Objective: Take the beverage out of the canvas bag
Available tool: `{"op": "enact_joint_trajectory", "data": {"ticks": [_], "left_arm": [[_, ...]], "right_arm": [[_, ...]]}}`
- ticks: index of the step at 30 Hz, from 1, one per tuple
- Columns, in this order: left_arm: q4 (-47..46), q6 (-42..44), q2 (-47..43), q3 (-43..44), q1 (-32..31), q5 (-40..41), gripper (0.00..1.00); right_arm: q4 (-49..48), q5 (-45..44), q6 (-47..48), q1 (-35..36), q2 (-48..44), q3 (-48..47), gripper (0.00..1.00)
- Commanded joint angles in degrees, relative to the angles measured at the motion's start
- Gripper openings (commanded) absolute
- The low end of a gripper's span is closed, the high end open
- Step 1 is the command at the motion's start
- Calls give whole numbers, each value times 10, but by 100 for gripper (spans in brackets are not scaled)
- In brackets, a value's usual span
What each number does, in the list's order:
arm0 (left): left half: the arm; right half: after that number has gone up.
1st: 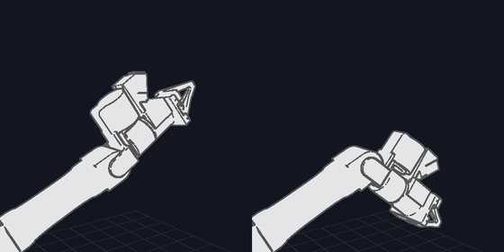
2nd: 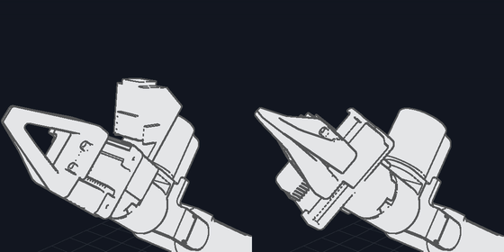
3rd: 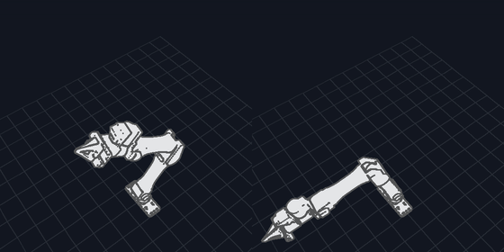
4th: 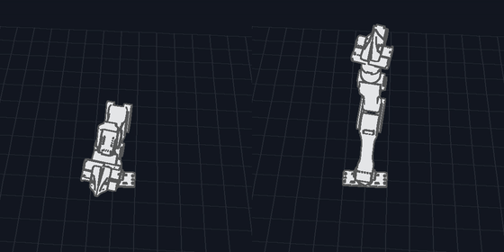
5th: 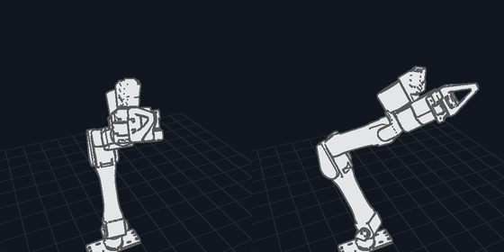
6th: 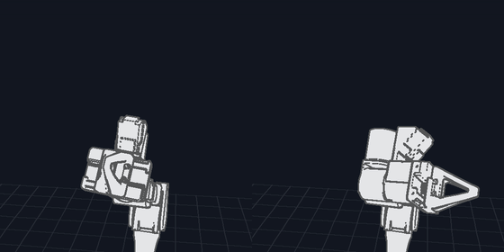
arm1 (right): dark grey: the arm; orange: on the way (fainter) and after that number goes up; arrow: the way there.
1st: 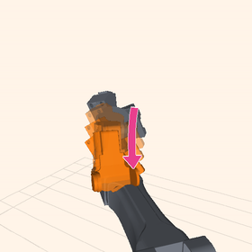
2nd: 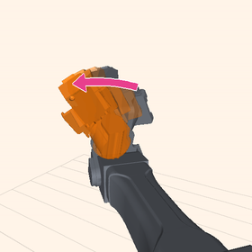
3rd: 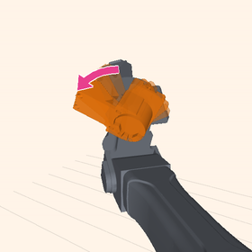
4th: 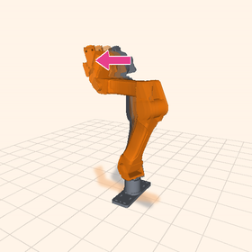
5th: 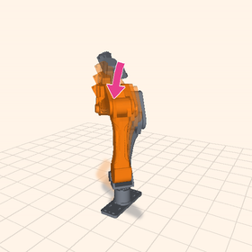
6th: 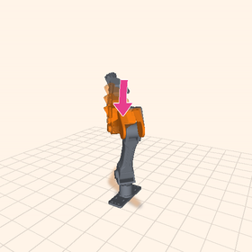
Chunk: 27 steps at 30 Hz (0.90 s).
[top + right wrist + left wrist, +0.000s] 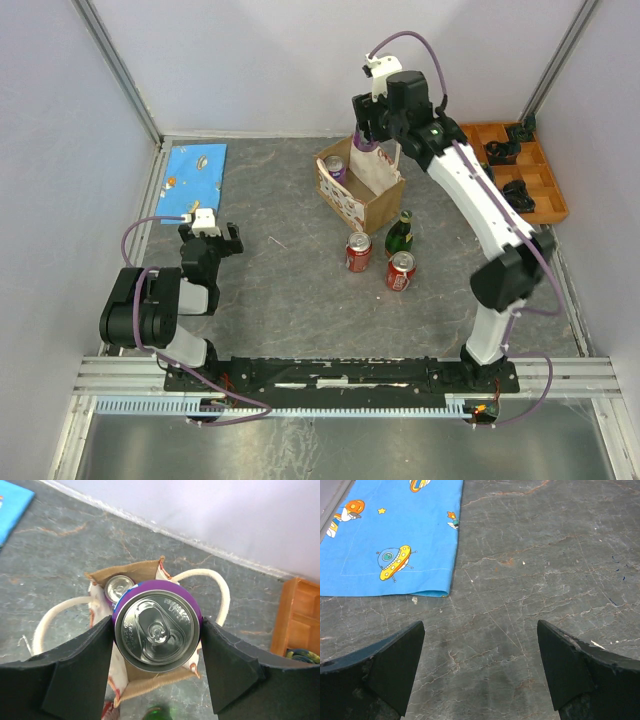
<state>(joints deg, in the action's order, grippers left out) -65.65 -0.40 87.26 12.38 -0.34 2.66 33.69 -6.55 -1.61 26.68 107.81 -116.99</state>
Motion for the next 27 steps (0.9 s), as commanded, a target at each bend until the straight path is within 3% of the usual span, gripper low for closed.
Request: {"op": "enact_joint_trajectory", "data": {"ticks": [1, 10, 17, 27], "left_arm": [[-18, -6, -1, 12, 2, -2, 99], [-18, -6, -2, 12, 2, -2, 99], [-18, -6, -2, 11, 2, -2, 99], [-18, -6, -1, 12, 2, -2, 99]], "right_arm": [[-65, -28, 10, 36, -139, 89, 0], [29, -87, -27, 144, -292, 239, 0], [68, -73, -62, 192, -357, 356, 0], [-32, 44, -58, 213, -440, 558, 0]]}}
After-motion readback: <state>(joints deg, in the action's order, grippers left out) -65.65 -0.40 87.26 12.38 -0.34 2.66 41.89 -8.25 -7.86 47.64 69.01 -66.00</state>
